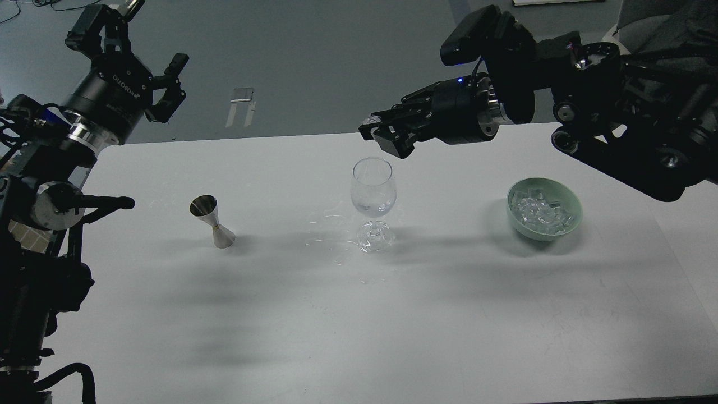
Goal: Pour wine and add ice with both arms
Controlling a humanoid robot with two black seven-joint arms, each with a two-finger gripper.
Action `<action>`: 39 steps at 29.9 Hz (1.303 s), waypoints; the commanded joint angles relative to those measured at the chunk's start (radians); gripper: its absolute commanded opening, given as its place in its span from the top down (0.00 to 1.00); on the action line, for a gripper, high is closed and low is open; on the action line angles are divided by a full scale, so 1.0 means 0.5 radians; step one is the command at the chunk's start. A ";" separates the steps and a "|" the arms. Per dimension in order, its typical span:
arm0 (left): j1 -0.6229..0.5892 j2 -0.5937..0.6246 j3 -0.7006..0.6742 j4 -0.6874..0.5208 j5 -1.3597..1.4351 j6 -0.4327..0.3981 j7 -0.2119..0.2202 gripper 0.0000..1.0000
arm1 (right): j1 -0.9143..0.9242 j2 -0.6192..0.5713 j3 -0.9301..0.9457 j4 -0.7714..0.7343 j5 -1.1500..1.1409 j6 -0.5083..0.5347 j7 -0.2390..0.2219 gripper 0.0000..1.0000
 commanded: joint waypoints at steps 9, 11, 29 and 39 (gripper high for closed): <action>0.002 -0.006 0.000 0.001 -0.003 -0.005 0.000 0.02 | 0.028 -0.023 -0.138 -0.055 0.004 0.000 0.078 0.83; 0.002 -0.006 0.000 0.001 0.000 -0.005 0.000 0.02 | 0.028 -0.033 -0.168 -0.082 0.001 0.000 0.087 0.83; 0.008 0.003 0.000 0.001 0.000 -0.008 0.000 0.02 | -0.002 0.035 -0.212 -0.086 0.010 0.000 0.087 0.83; 0.011 0.012 0.000 0.001 -0.003 -0.008 0.000 0.02 | -0.002 0.066 -0.212 -0.095 0.010 0.000 0.075 0.52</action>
